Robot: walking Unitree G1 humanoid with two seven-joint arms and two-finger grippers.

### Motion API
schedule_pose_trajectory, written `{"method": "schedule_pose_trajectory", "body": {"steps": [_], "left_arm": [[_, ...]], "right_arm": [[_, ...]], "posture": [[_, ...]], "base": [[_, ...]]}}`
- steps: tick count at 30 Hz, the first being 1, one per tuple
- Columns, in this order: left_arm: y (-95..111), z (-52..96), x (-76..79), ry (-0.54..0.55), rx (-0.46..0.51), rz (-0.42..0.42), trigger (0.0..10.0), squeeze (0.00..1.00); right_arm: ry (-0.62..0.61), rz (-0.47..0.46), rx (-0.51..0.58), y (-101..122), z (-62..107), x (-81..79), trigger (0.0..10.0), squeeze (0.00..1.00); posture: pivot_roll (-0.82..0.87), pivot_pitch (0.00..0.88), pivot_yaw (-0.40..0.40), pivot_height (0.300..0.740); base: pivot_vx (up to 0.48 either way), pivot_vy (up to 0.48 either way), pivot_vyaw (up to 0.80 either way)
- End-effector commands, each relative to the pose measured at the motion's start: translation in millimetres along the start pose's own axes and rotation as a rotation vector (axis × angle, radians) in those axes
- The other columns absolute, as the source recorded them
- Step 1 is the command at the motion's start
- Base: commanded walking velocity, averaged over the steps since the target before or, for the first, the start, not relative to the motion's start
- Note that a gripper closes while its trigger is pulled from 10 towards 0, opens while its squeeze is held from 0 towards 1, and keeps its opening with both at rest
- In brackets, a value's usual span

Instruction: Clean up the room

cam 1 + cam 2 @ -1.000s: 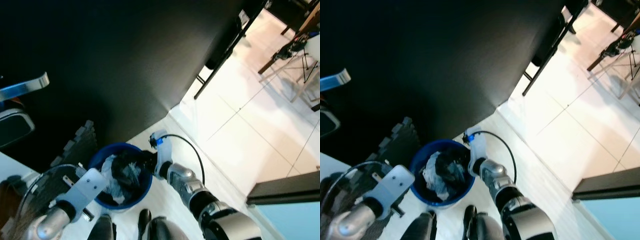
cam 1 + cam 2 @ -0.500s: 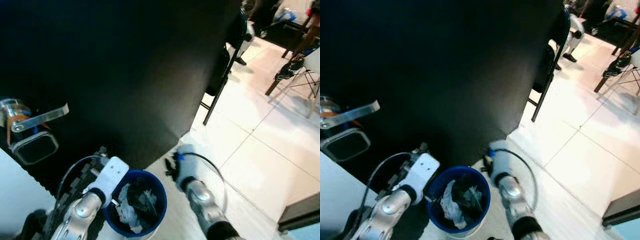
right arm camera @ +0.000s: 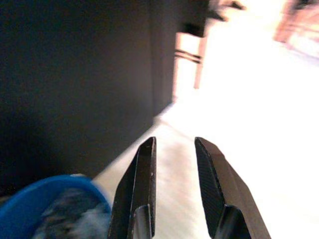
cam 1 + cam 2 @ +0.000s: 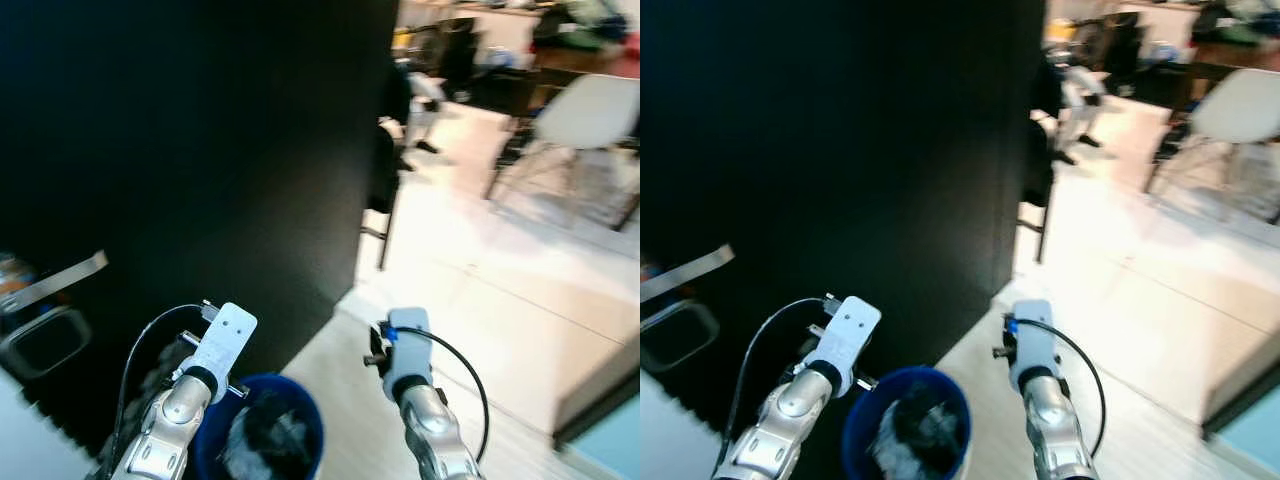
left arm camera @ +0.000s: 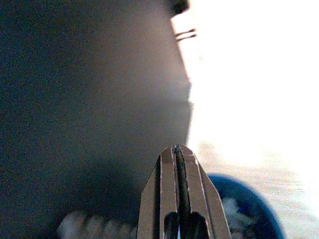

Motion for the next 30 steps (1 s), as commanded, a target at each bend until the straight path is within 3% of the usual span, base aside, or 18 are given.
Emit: {"method": "schedule_pose_trajectory", "body": {"steps": [1, 4, 10, 30], "left_arm": [[-2, -0.7, 0.0, 0.009, 0.003, 0.017, 10.0, 0.00], [-2, -0.1, -0.4, 0.010, 0.003, 0.030, 10.0, 0.00], [-5, 4.2, -7.1, 0.052, 0.012, 0.162, 10.0, 0.00], [-1, -3.3, -17.8, 0.144, 0.030, 0.274, 10.0, 0.00]], "right_arm": [[0.000, -0.018, -0.007, 1, 0.7, -0.5, 10.0, 0.00], [0.013, -0.010, -0.010, 3, -0.3, -1.5, 10.0, 0.00], [0.103, 0.112, -0.046, 4, -4.2, -7.4, 10.0, 0.00], [0.122, 0.101, -0.092, -2, -3.5, -7.2, 10.0, 0.00]], "posture": [[0.07, 0.015, -0.013, 0.740], [0.06, 0.017, -0.024, 0.740], [0.05, 0.011, -0.050, 0.740], [0.04, 0.000, -0.070, 0.740]], "base": [[0.000, 0.000, -0.80], [0.000, 0.000, -0.80], [0.000, 0.000, -0.80], [0.000, 0.000, -0.80]]}}
Point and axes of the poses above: a point about 5 cm out from each wrist's last joint towards the gripper, its own z axis pointing back from the gripper into the wrist, its own y axis along the axis of the wrist's last joint, x = y × z, the point moved 5 cm from there along -z, pointing out of the wrist towards the gripper, and after that the axes turned 12 degrees about z, right-handed, at the moved point
